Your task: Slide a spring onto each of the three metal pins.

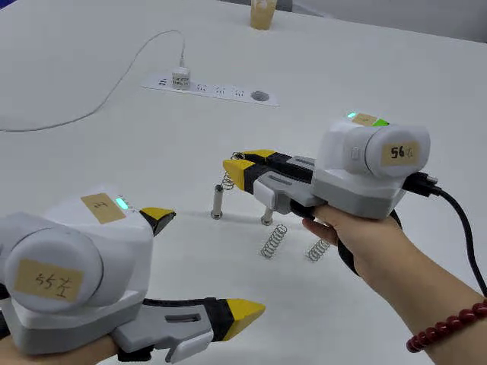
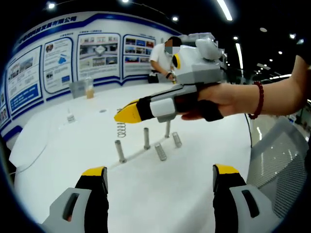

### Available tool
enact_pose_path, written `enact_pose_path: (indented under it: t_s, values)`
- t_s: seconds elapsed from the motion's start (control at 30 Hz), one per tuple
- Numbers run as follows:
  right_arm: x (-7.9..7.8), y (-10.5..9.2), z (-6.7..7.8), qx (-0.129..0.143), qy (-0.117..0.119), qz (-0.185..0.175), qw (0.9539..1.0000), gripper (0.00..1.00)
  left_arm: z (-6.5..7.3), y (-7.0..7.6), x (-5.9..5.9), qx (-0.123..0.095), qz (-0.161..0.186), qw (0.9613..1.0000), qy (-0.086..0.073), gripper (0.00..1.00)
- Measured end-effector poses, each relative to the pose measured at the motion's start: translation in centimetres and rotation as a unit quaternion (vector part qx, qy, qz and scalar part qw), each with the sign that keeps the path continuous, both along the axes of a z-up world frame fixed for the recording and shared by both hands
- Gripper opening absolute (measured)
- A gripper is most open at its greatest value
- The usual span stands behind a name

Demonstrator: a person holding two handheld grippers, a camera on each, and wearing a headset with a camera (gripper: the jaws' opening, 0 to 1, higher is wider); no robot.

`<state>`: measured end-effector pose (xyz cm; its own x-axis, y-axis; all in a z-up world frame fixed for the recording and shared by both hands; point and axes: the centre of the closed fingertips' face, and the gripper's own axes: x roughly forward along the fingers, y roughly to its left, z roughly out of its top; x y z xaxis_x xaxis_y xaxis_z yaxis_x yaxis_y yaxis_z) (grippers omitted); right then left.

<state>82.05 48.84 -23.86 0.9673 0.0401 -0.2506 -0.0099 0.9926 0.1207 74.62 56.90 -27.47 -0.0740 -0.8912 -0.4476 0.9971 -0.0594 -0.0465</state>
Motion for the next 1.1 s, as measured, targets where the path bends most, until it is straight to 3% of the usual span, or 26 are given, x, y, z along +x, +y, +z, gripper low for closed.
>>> enact_pose_path:
  t_s: [0.47,1.1]
  values:
    - [0.9,0.1,-1.1,-0.012,0.016,0.006,0.9998,0.12,-0.3,0.0,0.3,0.006,0.008,0.9999,0.006,1.00]
    - [1.2,0.7,-3.4,-0.044,0.052,0.007,0.9976,0.12,-0.5,0.3,0.7,0.013,0.014,0.9998,0.002,0.98]
